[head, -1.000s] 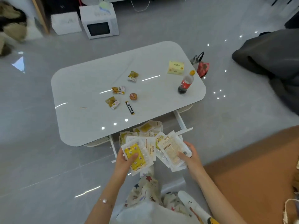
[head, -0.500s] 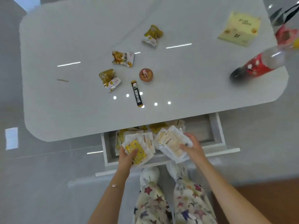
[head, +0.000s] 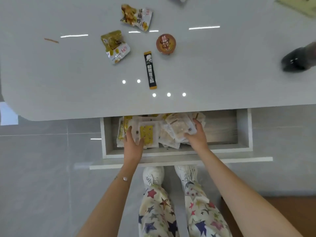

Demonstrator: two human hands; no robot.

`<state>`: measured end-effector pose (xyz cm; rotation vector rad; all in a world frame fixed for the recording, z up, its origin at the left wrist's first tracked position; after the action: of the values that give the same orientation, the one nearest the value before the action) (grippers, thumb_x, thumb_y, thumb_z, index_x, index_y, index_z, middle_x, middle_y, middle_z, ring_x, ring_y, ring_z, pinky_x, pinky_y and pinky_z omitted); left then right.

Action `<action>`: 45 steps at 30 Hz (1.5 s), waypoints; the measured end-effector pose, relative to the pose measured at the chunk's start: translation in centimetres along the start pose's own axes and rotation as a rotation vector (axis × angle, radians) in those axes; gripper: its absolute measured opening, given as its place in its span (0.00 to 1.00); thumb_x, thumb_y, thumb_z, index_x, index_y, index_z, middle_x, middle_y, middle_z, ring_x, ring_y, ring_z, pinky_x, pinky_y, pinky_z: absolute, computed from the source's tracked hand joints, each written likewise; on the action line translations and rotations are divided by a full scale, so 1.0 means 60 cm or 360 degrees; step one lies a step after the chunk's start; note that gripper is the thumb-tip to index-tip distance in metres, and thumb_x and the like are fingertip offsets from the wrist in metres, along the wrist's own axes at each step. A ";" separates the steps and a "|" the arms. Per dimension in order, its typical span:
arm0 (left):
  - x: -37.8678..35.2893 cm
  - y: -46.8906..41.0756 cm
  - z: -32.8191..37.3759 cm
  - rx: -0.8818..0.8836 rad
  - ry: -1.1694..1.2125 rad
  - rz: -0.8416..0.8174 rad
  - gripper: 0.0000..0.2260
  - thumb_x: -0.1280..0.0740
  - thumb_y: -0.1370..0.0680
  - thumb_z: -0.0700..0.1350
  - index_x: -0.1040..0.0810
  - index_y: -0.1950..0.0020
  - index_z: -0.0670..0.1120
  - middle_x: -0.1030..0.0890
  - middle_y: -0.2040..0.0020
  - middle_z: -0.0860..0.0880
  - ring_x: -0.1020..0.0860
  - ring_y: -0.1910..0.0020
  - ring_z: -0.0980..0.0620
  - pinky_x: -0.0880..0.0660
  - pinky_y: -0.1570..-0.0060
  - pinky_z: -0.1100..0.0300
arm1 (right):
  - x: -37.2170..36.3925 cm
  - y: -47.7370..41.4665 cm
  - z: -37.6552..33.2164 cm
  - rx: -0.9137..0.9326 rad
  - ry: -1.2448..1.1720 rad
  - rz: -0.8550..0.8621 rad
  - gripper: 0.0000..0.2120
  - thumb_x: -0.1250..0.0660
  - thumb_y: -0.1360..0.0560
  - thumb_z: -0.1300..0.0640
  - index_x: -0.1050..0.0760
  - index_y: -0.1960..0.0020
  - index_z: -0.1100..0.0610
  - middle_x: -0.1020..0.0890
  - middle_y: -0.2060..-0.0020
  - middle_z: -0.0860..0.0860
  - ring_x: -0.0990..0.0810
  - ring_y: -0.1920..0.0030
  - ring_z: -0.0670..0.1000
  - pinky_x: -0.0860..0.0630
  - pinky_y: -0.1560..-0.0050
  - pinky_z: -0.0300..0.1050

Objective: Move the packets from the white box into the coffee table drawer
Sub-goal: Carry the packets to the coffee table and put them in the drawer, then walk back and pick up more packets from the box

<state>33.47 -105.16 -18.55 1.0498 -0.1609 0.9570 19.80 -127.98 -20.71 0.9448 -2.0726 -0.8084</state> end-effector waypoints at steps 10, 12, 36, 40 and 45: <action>0.193 0.211 0.177 -0.0396 -0.0819 0.0052 0.30 0.38 0.22 0.58 0.44 0.23 0.52 0.46 0.22 0.45 0.46 0.24 0.42 0.44 0.27 0.45 | 0.075 0.263 -0.250 0.0700 0.1219 -0.0126 0.26 0.32 0.29 0.53 0.30 0.31 0.47 0.25 0.37 0.49 0.29 0.35 0.54 0.31 0.35 0.52; 0.241 0.262 0.216 -0.0457 -0.0966 0.0083 0.31 0.39 0.22 0.60 0.45 0.22 0.54 0.49 0.21 0.46 0.50 0.23 0.42 0.47 0.26 0.44 | 0.085 0.335 -0.311 0.0886 0.1443 -0.0130 0.27 0.33 0.29 0.52 0.32 0.30 0.47 0.27 0.35 0.48 0.32 0.32 0.54 0.36 0.32 0.52; 0.657 0.699 0.269 -0.0134 -0.0785 0.0827 0.34 0.44 0.23 0.65 0.52 0.22 0.55 0.54 0.21 0.47 0.56 0.23 0.41 0.58 0.27 0.40 | -0.050 0.866 -0.643 0.1866 0.2480 -0.0211 0.36 0.42 0.23 0.39 0.54 0.22 0.47 0.45 0.24 0.56 0.50 0.24 0.60 0.51 0.26 0.61; 0.733 0.745 0.170 0.0101 -0.0668 0.0982 0.34 0.43 0.23 0.65 0.50 0.22 0.55 0.53 0.21 0.48 0.55 0.22 0.43 0.56 0.26 0.41 | -0.155 0.928 -0.662 0.2088 0.2530 -0.0314 0.35 0.42 0.23 0.40 0.53 0.22 0.47 0.45 0.24 0.56 0.49 0.24 0.61 0.50 0.27 0.60; 0.824 0.798 0.032 0.0369 -0.0575 0.1090 0.34 0.44 0.23 0.65 0.52 0.21 0.55 0.54 0.21 0.48 0.55 0.22 0.42 0.57 0.26 0.41 | -0.301 1.014 -0.658 0.2270 0.2482 -0.0463 0.35 0.39 0.24 0.41 0.49 0.23 0.47 0.45 0.24 0.56 0.51 0.23 0.59 0.50 0.26 0.59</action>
<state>28.82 -70.14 40.54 1.4155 -0.7593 1.4113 37.80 -90.29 41.25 1.6942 -0.7470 1.2708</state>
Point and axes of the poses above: each hand's wrist, its own y-axis away from the middle knuckle, its own x-axis out of the back of the hand, z = x × y, the point moved 6 cm from there along -y, towards the middle knuckle
